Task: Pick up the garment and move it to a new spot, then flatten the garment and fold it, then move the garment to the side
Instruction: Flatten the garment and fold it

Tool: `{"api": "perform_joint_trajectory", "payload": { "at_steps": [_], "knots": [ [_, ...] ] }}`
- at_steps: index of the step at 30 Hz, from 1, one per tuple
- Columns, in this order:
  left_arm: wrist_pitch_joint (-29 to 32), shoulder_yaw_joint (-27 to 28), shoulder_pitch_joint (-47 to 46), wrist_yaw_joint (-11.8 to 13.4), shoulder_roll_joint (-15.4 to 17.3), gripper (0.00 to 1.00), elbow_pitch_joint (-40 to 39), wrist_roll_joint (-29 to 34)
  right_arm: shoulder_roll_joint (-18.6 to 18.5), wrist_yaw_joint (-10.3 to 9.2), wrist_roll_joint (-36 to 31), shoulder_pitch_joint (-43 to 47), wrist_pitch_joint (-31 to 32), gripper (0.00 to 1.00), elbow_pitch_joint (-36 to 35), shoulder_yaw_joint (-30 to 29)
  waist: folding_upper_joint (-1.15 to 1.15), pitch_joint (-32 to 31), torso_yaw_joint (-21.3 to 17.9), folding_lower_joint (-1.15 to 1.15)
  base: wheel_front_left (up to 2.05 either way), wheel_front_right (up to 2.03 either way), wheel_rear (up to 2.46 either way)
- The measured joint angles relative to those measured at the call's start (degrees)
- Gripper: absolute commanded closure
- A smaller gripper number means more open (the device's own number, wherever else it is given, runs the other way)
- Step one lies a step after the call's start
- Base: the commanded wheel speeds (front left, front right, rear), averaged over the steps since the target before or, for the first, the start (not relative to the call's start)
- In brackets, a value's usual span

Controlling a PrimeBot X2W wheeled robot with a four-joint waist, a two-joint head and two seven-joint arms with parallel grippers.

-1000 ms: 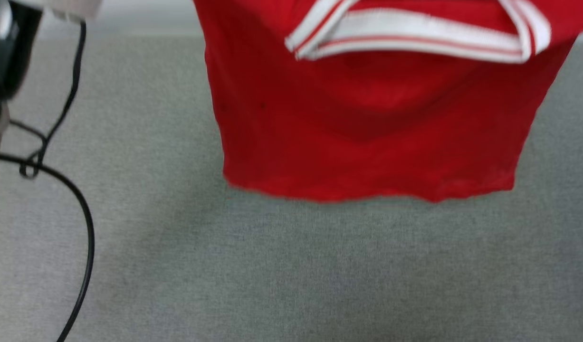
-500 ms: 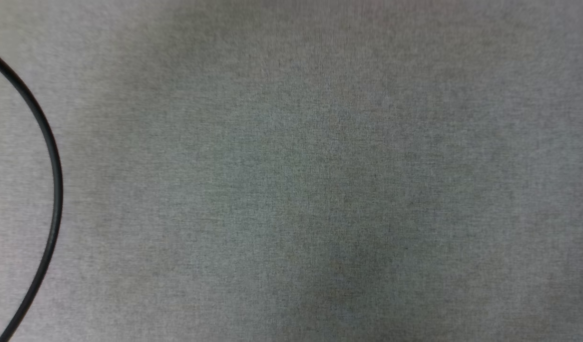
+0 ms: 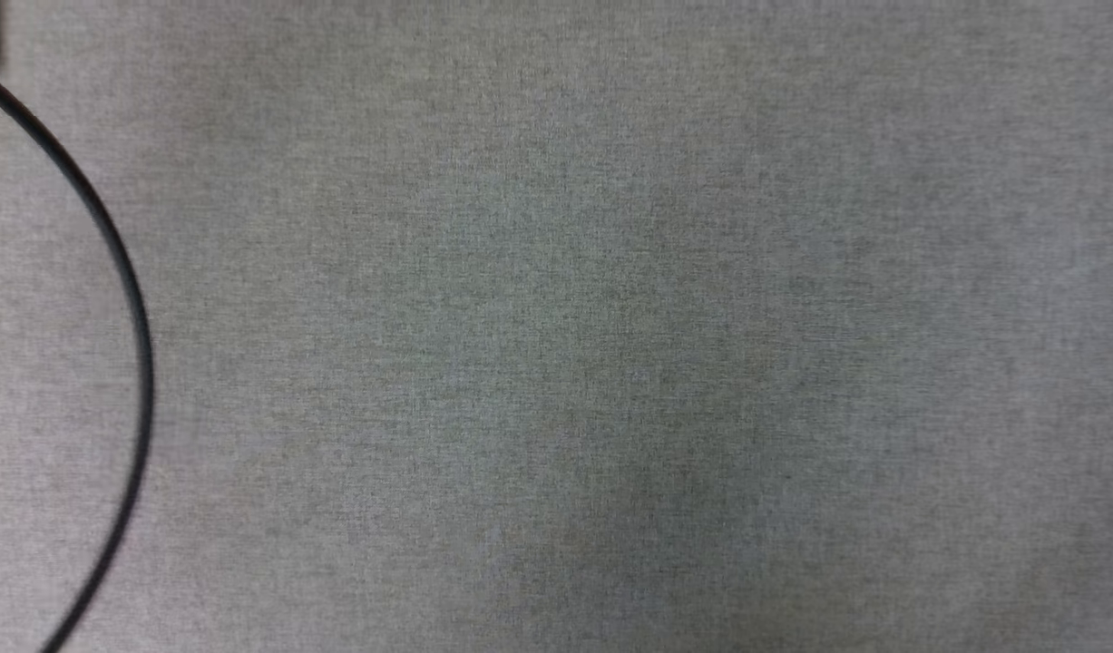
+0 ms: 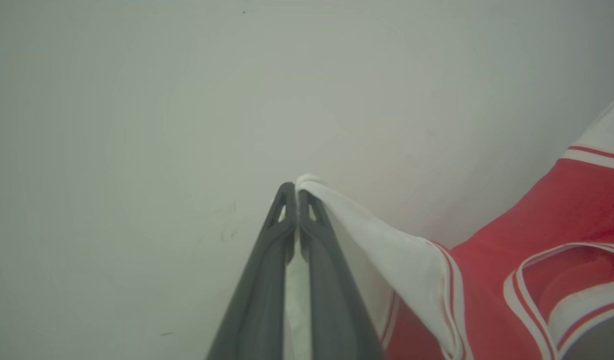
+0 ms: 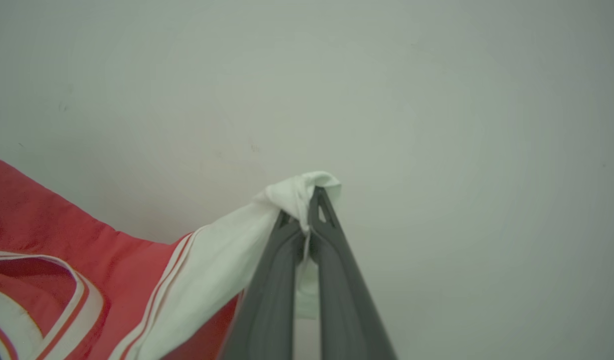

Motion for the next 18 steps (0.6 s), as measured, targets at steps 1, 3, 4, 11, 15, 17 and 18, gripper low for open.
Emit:
{"api": "perform_joint_trajectory", "payload": {
  "at_steps": [1, 3, 4, 11, 15, 17, 18],
  "knots": [
    [-0.7, -0.1, 1.3, 0.1, 0.0, 1.00, 0.2, 0.0, 0.0, 0.00, 0.0, 1.4, -0.8, 1.00, 0.4, 0.4, 0.00, -0.3, 0.0, 0.00, 0.00, 0.00, 0.00],
    [-2.4, -0.3, 6.2, 0.8, 0.1, 1.00, 0.1, -0.5, 0.0, 0.00, 0.3, 6.0, -3.0, 1.00, 0.8, 1.3, 0.00, -1.7, -0.2, 0.00, 0.00, 0.00, 0.00],
    [-2.8, -0.3, 8.2, 1.4, 0.2, 1.00, -0.3, -0.9, 0.1, 0.00, 0.5, 7.9, -3.6, 1.00, 0.8, 1.4, 0.00, -2.3, -0.2, 0.00, 0.00, 0.00, 0.00],
    [-3.9, 0.2, 25.9, 6.3, 3.5, 1.00, -7.2, -2.7, 0.8, 0.00, 0.8, 22.1, -6.4, 1.00, -1.9, 2.7, 0.00, -7.5, -0.9, -0.01, 0.00, 0.00, 0.00],
    [-3.8, 1.1, 37.3, 9.5, 5.8, 1.00, -12.6, -4.6, 0.8, 0.00, 0.7, 31.5, -6.9, 1.00, -5.3, 1.9, 0.00, -11.3, -1.4, -0.01, 0.00, 0.00, 0.00],
    [-3.5, 1.3, 42.5, 10.8, 7.0, 1.00, -15.0, -5.2, 0.8, 0.00, 0.7, 36.8, -6.6, 1.00, -7.4, 1.3, 0.00, -13.2, -1.6, -0.01, 0.00, 0.00, 0.00],
    [-3.4, 1.5, 45.0, 11.6, 7.6, 1.00, -16.3, -5.6, 0.7, 0.00, 0.6, 39.3, -6.3, 1.00, -8.4, 1.0, 0.00, -14.1, -1.6, -0.01, 0.00, 0.00, 0.00]
  ]
}}
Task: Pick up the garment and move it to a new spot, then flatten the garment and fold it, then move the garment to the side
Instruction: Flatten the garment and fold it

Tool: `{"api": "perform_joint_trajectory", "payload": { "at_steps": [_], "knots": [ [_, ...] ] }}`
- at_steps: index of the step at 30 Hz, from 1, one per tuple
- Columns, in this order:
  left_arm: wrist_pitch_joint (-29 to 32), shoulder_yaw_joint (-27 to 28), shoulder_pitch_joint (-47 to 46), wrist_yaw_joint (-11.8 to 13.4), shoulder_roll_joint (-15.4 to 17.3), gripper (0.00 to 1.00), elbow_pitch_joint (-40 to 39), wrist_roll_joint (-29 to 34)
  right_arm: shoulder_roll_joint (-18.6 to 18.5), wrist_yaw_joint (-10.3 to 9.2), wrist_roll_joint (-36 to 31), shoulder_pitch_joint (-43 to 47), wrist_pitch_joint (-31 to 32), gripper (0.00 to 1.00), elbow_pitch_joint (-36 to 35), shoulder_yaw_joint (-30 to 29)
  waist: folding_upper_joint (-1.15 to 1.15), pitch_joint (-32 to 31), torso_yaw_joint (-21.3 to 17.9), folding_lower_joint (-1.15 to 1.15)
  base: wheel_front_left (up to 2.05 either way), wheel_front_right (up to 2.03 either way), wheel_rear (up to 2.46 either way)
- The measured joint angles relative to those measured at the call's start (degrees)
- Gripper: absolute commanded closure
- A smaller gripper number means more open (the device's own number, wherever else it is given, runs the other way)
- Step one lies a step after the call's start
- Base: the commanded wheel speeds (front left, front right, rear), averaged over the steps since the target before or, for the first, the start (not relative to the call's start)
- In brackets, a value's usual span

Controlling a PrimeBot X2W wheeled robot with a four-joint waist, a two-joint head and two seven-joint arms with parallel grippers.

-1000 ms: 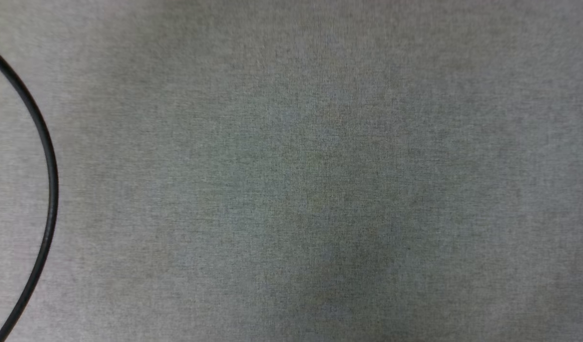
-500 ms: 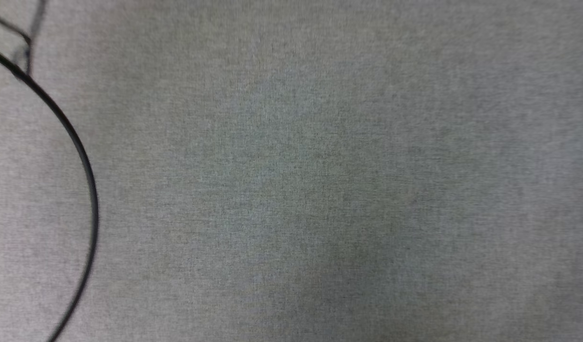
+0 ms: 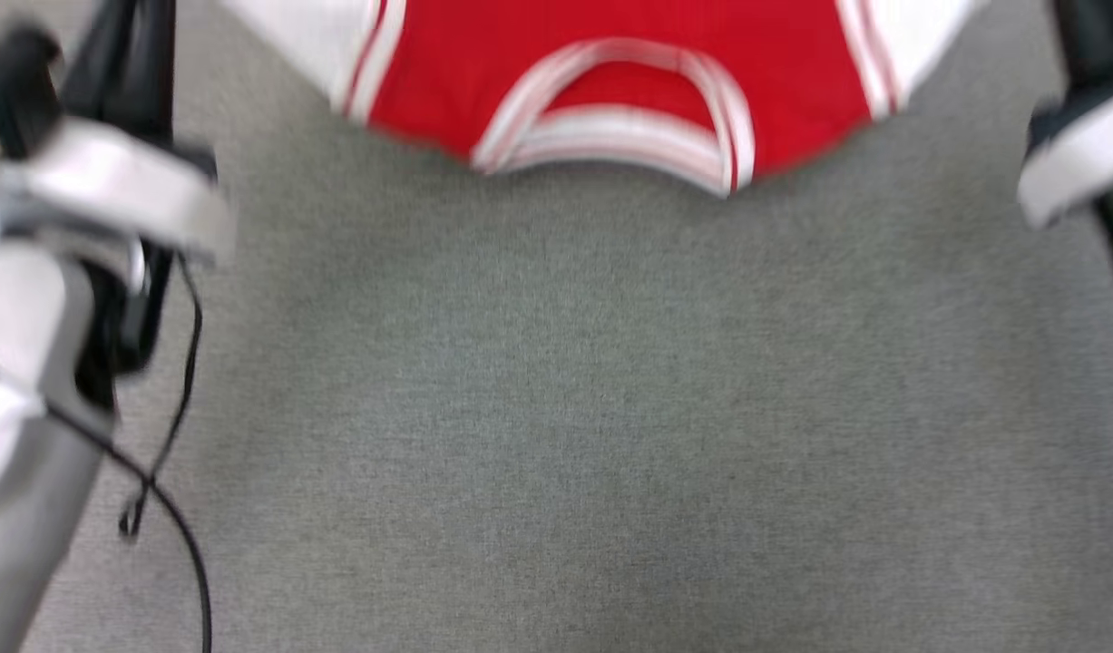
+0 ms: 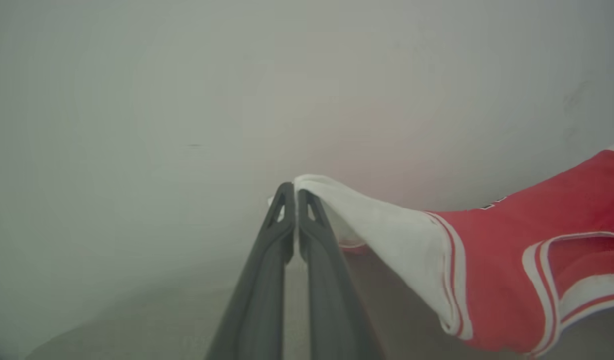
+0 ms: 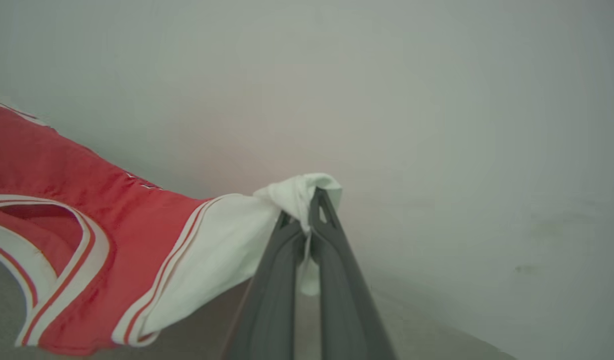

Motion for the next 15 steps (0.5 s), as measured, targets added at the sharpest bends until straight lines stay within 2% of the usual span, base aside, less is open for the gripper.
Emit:
{"api": "perform_joint_trajectory", "payload": {
  "at_steps": [8, 15],
  "knots": [
    [0.6, 0.5, 17.2, 4.4, 3.8, 1.00, -7.2, -2.7, 1.6, 0.00, -0.2, 19.0, 3.1, 1.00, -7.7, -5.2, 0.00, -6.5, -0.3, -0.01, 0.00, 0.00, 0.00],
    [-0.3, 0.9, 31.8, 8.5, 4.6, 1.00, -11.3, -5.8, 3.1, 0.00, -0.5, 33.7, 6.8, 1.00, -13.9, -8.2, 0.00, -11.0, -0.6, -0.02, 0.00, 0.00, 0.00]
  ]
}}
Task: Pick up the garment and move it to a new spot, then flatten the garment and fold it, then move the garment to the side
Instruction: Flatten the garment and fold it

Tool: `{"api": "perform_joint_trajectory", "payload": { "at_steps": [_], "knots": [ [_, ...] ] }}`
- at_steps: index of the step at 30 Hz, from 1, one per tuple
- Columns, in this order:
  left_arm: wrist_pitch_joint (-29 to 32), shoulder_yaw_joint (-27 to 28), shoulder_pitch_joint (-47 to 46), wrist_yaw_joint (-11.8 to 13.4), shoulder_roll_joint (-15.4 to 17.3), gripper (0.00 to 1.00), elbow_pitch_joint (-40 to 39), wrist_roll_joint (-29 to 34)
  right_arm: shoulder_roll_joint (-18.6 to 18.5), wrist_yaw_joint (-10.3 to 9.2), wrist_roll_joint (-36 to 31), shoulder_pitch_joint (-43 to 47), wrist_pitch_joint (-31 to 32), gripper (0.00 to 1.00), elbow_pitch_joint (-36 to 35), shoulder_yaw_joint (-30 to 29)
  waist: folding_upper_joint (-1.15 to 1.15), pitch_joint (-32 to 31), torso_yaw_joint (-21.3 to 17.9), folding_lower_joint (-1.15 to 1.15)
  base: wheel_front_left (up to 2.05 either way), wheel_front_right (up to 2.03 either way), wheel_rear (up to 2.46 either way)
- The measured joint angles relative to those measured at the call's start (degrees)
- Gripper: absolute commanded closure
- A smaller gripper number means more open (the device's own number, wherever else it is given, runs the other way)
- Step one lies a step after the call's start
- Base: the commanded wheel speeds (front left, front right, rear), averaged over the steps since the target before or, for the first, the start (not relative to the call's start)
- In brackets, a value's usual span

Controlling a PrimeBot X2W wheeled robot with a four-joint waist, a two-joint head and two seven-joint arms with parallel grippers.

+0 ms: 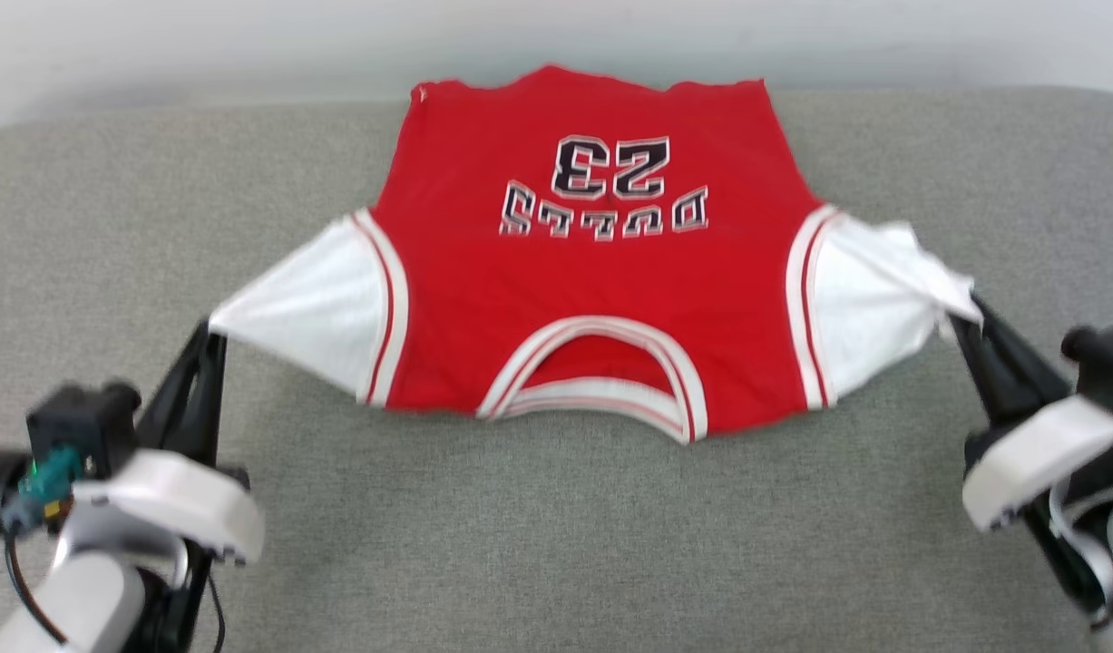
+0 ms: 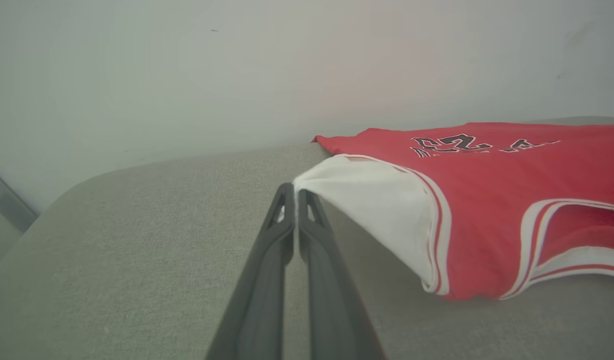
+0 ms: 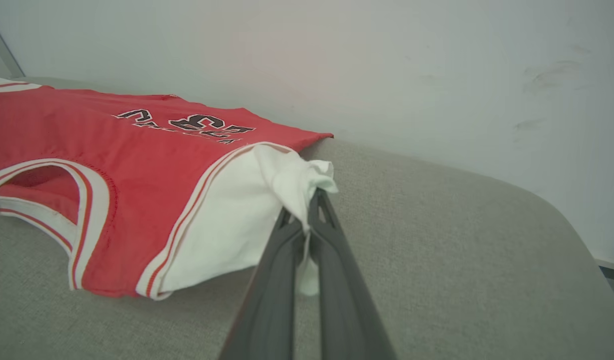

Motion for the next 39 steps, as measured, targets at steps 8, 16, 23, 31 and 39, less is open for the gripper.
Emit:
{"api": "perform_joint_trajectory", "payload": {
  "at_steps": [8, 16, 23, 31, 39],
  "knots": [
    [-1.3, 0.3, 13.1, 3.5, -0.5, 1.00, -2.4, -3.4, 1.3, 0.00, -0.1, 13.3, 3.7, 1.00, -4.8, -4.3, 0.00, -4.3, 0.1, 0.00, 0.00, 0.00, 0.00],
    [-2.7, 0.0, 20.5, 4.6, -2.0, 1.00, -1.3, -5.3, 1.5, 0.00, -0.4, 23.3, 6.4, 1.00, -6.9, -7.0, 0.00, -7.3, 1.3, 0.00, 0.00, 0.00, 0.00],
    [-3.9, 0.8, 26.9, 4.8, -3.6, 1.00, 0.6, -7.7, 2.9, 0.01, 0.6, 29.9, 7.4, 1.00, -5.5, -8.8, 0.00, -8.5, 1.8, 0.01, 0.00, 0.00, 0.00],
    [-4.7, 0.9, 29.7, 3.1, -6.0, 1.00, 3.4, -9.0, 2.8, 0.01, 2.2, 34.5, 8.7, 1.00, -0.9, -8.3, 0.00, -8.9, 2.6, 0.02, 0.00, 0.00, 0.00],
    [-4.8, 0.7, 30.0, 1.7, -7.4, 1.00, 5.8, -9.6, 3.3, 0.01, 3.3, 35.8, 7.8, 1.00, 4.9, -7.2, 0.00, -9.0, 3.1, 0.02, 0.00, 0.00, 0.00]
  ]
}}
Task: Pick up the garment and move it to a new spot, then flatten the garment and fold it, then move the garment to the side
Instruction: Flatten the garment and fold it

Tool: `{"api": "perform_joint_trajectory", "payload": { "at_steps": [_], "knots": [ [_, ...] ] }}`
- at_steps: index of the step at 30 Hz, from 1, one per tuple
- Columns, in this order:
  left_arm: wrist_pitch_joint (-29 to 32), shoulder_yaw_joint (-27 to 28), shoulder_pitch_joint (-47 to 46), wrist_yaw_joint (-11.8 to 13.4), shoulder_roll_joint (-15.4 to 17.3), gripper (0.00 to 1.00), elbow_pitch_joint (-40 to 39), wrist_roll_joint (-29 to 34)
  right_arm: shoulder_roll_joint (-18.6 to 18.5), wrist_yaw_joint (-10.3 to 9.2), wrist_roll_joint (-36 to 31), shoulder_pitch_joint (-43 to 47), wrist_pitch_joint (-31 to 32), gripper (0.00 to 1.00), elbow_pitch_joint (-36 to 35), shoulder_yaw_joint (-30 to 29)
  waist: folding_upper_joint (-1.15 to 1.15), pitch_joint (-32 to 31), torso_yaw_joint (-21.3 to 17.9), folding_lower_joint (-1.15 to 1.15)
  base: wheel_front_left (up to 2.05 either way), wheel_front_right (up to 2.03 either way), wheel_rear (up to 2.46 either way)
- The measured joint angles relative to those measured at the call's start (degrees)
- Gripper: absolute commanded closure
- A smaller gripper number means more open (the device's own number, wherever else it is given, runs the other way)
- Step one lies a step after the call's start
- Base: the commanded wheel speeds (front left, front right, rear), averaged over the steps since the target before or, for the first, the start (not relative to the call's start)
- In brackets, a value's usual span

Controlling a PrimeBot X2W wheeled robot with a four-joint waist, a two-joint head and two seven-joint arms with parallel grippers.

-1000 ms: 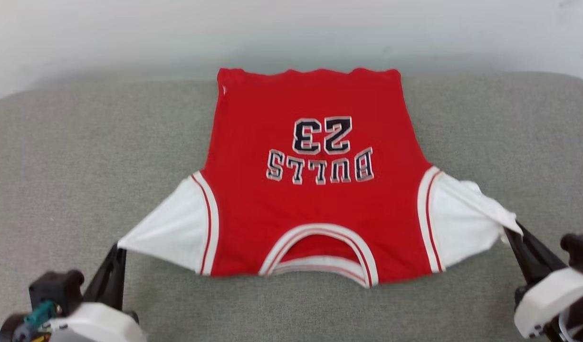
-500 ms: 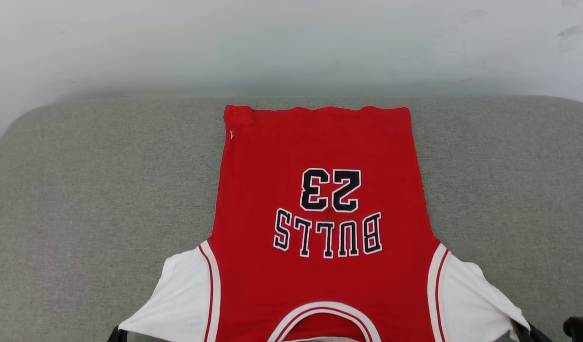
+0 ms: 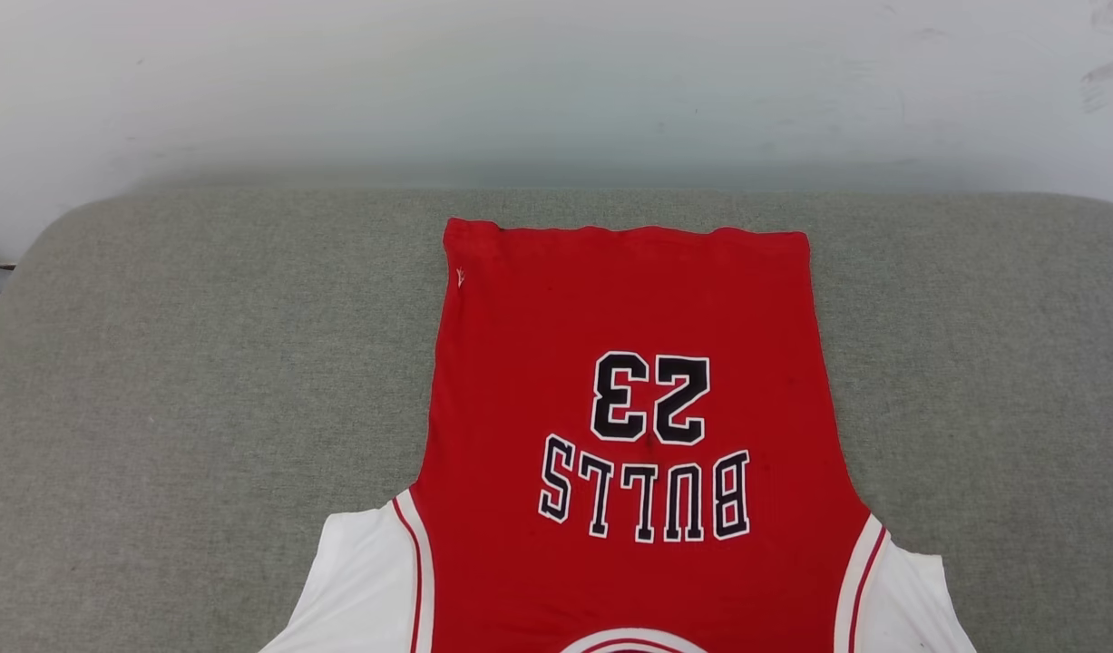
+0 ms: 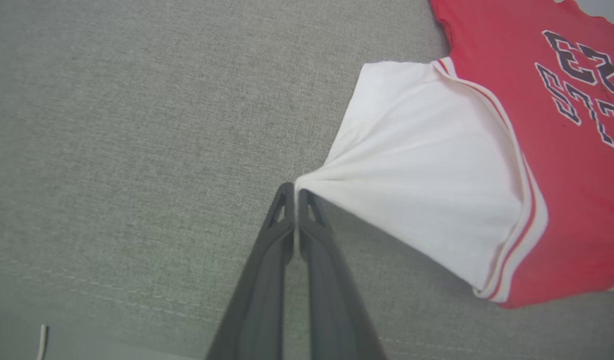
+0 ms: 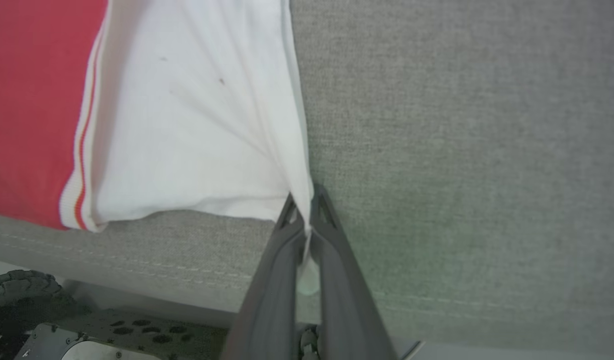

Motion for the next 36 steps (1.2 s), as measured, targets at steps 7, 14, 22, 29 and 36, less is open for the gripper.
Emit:
{"api": "perform_joint_trajectory", "payload": {
  "at_steps": [7, 14, 22, 29, 36],
  "knots": [
    [-0.3, -0.1, -0.4, -0.2, -0.3, 1.00, -0.4, 1.5, 0.7, 0.00, 0.9, -3.2, -1.4, 0.00, -0.1, -0.6, 0.00, 0.3, 0.2, 0.00, 0.00, 0.00, 0.00],
    [-0.4, -0.7, -3.2, 0.3, -0.8, 1.00, -3.5, 4.1, -2.0, -0.03, 1.1, -12.5, -3.0, 0.00, -8.4, -6.9, 0.00, 1.8, 1.5, 0.00, 0.00, 0.00, 0.00],
    [-0.3, -2.2, -9.1, 0.7, -1.4, 1.00, -6.4, 7.6, -9.0, -0.02, 0.8, -30.4, 4.8, 0.00, -15.0, -5.8, 0.00, 6.0, 3.8, 0.01, 0.00, 0.00, 0.00],
    [-0.2, -3.3, -14.8, -0.7, -2.7, 1.00, -6.3, 9.7, -14.0, -0.02, 3.8, -47.7, 19.6, 0.00, -14.2, -0.6, 0.00, 11.5, 6.7, 0.02, 0.00, 0.00, 0.00],
    [-0.4, -4.2, -19.7, -2.1, -5.1, 1.00, -5.4, 11.7, -17.0, -0.02, 6.5, -61.7, 39.4, 0.00, -6.5, 5.1, 0.00, 17.5, 9.9, 0.01, 0.00, 0.00, 0.00]
  ]
}}
